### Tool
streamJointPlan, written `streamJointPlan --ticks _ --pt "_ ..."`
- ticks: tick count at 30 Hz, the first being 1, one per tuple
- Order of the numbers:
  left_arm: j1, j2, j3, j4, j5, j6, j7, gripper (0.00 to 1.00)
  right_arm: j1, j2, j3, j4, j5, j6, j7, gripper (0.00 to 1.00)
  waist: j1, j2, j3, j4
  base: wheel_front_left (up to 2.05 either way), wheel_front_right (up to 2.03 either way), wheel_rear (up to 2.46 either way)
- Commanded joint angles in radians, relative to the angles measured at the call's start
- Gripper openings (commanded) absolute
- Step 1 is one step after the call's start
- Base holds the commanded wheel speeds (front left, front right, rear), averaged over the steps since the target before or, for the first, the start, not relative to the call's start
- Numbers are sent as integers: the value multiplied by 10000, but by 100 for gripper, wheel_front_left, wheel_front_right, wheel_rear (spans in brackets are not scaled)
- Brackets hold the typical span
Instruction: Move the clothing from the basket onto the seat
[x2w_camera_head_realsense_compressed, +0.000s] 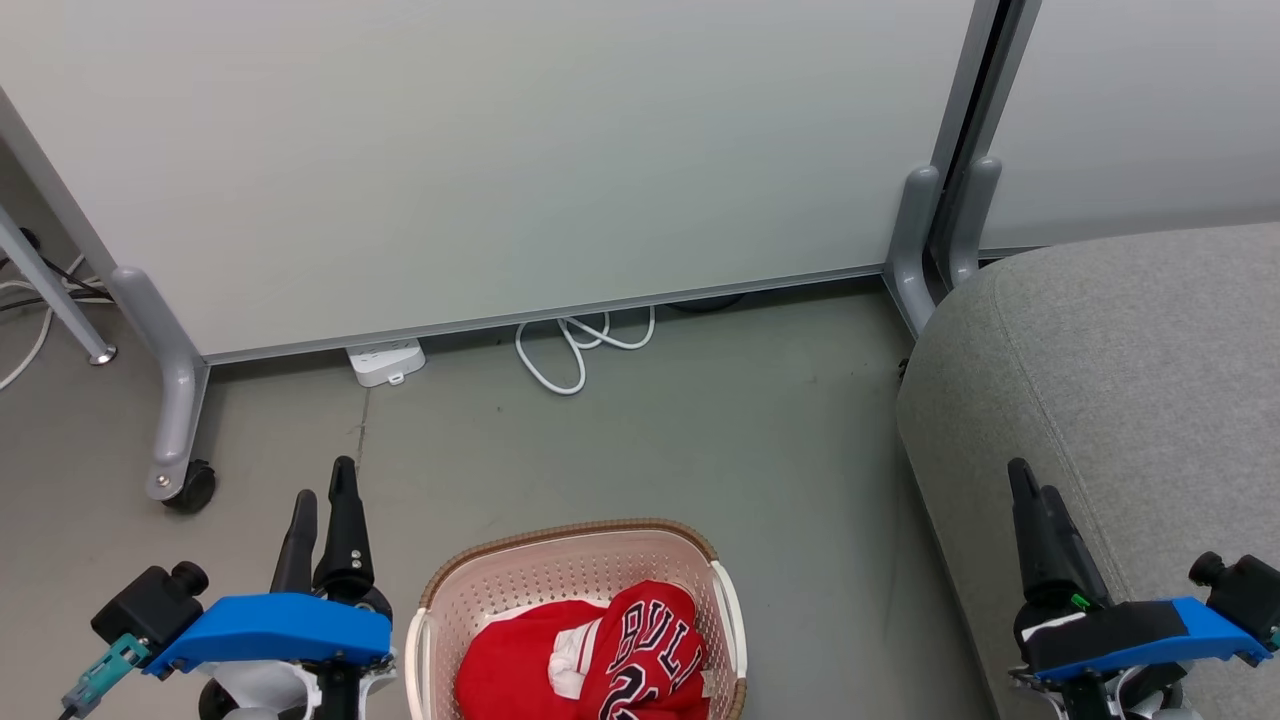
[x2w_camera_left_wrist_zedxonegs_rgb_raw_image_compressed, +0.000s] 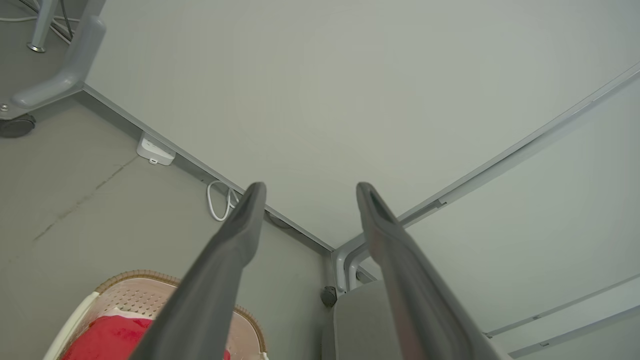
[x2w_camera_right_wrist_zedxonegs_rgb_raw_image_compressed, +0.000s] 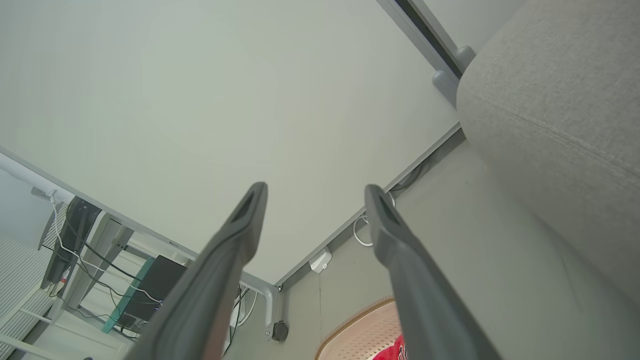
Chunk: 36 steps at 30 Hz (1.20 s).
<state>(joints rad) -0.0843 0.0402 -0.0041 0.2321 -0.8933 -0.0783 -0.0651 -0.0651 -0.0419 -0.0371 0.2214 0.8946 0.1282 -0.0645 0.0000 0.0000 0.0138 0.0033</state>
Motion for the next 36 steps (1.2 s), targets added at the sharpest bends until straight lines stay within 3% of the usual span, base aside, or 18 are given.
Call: streamJointPlan --ticks 1,36 --pt "-267 80 -37 -89 236 41 -88 100 -239 -72 31 -141 -252 20 -93 100 0 0 -2 3 0 0 0" --pt "-390 106 -760 385 4426 -45 -1085 100 -199 -97 293 129 -4543 26 -1089 100 0 0 -26 85 0 0 0"
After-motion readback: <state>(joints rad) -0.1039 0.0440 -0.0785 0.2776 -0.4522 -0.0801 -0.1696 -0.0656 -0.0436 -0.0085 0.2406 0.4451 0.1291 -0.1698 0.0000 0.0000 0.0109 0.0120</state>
